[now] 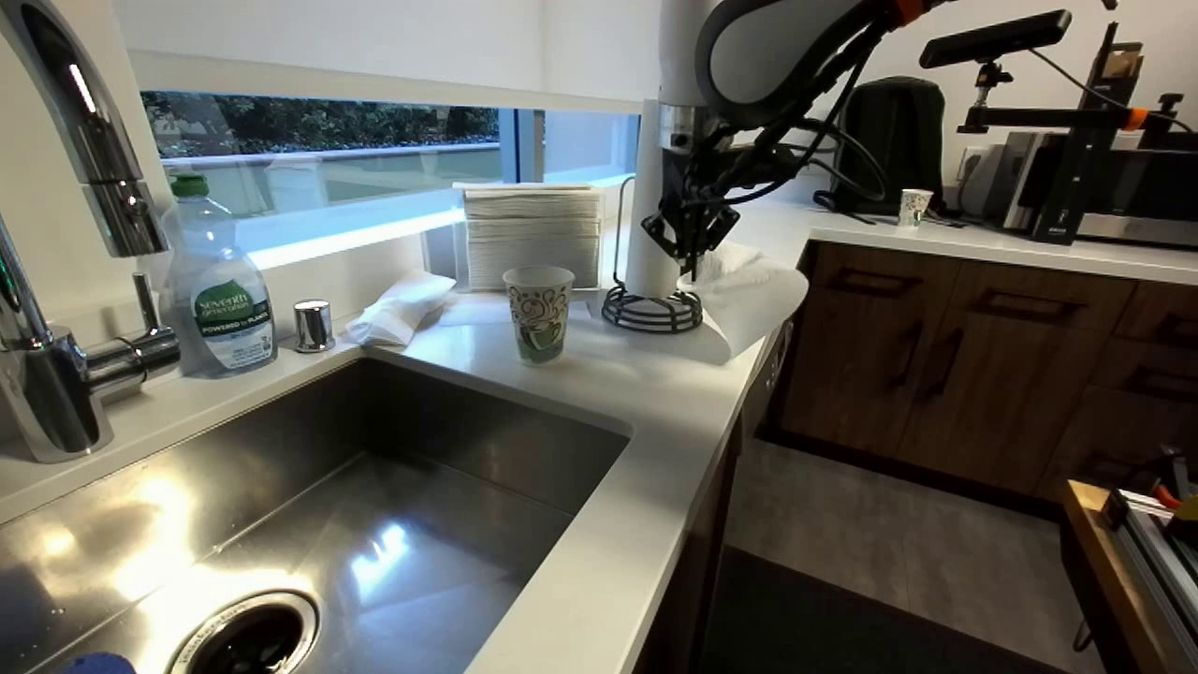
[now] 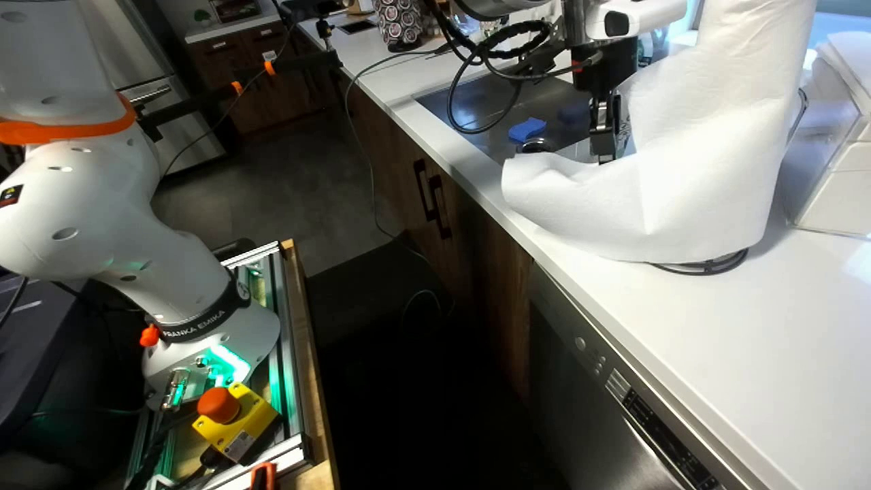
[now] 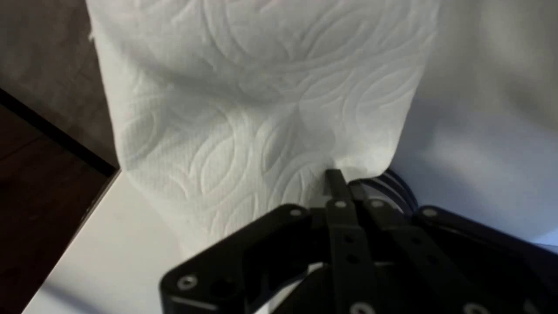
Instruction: Pull out one paper towel from the roll
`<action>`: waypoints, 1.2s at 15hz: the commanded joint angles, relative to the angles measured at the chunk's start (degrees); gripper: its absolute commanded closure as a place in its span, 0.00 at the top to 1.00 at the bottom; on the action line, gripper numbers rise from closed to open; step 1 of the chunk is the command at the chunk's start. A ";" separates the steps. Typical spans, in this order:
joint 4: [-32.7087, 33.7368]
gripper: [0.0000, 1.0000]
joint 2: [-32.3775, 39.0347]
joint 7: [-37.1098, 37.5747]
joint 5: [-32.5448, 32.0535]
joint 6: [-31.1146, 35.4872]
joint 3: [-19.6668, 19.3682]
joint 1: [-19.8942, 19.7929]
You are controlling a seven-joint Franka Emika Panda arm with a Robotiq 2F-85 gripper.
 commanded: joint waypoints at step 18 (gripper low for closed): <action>10.43 0.00 12.05 -6.86 13.54 -13.79 1.74 -1.67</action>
